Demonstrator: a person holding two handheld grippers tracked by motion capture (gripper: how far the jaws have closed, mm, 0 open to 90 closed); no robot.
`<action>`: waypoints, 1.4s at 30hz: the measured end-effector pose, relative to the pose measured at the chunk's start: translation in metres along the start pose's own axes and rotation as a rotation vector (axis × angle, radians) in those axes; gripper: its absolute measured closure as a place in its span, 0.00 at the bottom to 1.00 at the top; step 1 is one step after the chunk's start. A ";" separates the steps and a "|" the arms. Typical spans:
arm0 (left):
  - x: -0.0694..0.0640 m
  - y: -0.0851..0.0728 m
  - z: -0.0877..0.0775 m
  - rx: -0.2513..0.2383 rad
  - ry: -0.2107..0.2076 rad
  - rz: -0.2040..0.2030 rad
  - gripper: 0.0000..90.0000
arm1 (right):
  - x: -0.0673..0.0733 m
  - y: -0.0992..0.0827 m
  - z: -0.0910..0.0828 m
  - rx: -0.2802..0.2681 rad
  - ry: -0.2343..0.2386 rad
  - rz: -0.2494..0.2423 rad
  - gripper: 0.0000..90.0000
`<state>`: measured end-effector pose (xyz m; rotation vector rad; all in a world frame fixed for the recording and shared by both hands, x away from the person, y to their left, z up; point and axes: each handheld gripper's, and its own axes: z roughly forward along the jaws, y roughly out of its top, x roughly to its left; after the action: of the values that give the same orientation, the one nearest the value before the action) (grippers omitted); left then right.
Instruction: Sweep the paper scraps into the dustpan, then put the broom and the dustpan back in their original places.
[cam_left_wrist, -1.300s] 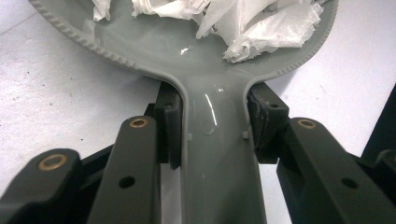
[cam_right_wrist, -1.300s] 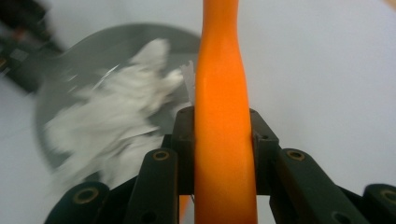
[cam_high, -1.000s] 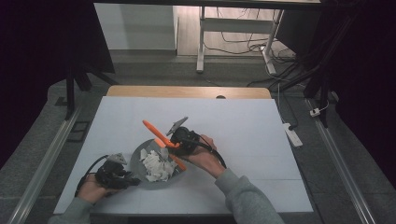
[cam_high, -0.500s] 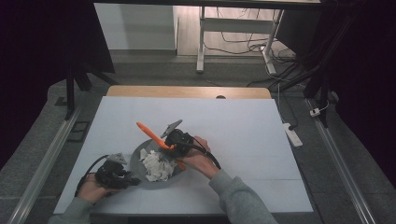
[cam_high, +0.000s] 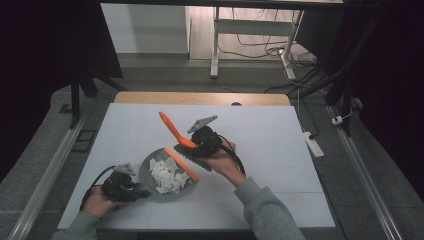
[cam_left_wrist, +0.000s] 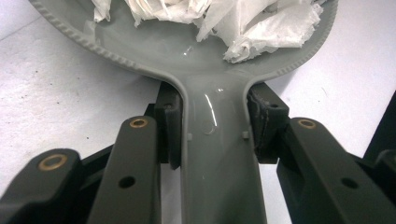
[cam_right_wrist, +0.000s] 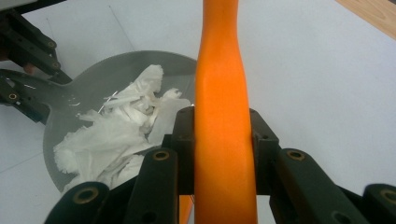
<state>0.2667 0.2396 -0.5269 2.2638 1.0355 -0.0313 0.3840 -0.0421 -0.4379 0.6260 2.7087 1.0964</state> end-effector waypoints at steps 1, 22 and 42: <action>0.000 0.000 -0.001 -0.006 0.003 0.000 0.68 | -0.001 -0.001 -0.001 -0.008 0.003 0.009 0.78; 0.000 -0.006 -0.017 -0.147 0.055 -0.143 0.68 | -0.023 -0.041 -0.050 -0.171 -0.015 0.154 0.78; -0.006 -0.005 -0.022 -0.208 0.081 -0.209 0.68 | -0.034 -0.103 -0.092 -0.209 -0.021 0.247 0.78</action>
<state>0.2539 0.2499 -0.5108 1.9777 1.2544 0.0775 0.3548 -0.1816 -0.4432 0.9470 2.5017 1.3971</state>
